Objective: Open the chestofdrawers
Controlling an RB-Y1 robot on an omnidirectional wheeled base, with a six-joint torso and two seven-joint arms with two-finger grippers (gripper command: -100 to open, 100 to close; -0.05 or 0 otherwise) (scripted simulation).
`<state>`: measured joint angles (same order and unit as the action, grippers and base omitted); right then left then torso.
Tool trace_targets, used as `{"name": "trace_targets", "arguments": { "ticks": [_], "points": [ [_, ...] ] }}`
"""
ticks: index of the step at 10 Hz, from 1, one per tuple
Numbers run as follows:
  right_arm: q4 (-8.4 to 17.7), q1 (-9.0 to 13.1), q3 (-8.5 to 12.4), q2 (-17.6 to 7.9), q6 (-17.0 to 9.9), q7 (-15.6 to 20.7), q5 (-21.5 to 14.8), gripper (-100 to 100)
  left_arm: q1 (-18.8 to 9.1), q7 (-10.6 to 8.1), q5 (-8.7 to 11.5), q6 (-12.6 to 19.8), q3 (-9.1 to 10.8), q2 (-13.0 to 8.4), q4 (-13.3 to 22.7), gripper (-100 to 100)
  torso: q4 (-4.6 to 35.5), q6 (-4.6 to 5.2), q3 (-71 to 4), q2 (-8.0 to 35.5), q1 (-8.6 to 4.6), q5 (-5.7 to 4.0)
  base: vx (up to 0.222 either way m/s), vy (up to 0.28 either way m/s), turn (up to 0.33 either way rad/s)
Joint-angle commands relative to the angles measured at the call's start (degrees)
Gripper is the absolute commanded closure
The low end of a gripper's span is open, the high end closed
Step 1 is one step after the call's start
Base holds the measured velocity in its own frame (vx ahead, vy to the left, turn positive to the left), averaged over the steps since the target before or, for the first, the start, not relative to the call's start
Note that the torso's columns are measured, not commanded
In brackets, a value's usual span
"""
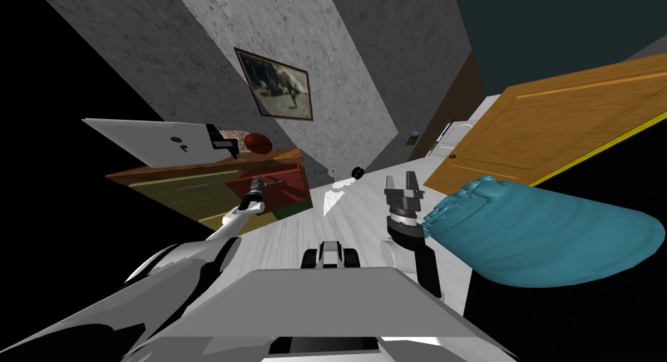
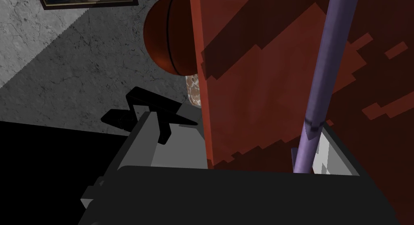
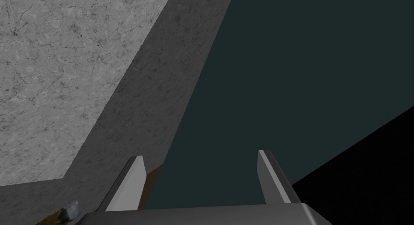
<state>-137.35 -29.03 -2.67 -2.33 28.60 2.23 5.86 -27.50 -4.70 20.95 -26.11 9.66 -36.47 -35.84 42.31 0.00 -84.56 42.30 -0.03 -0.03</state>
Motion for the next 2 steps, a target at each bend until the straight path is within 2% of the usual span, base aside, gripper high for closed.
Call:
{"name": "trace_targets", "arguments": {
  "ticks": [1,2],
  "points": [
    [0.00,0.00,0.00,0.00,0.00,0.00,0.00,0,0.01,0.00,0.00,0.01,0.00,0.01,0.01,0,-0.01,0.00,0.00,0.00,0.01,0.01,0.000,0.000,0.000],
    [0.00,0.00,0.00,0.00,0.00,0.00,0.00,0,0.02,0.00,0.00,0.01,0.00,0.01,0.02,0,-0.01,0.00,0.00,0.00,0.01,0.01,0.000,0.000,0.000]
  ]
}}
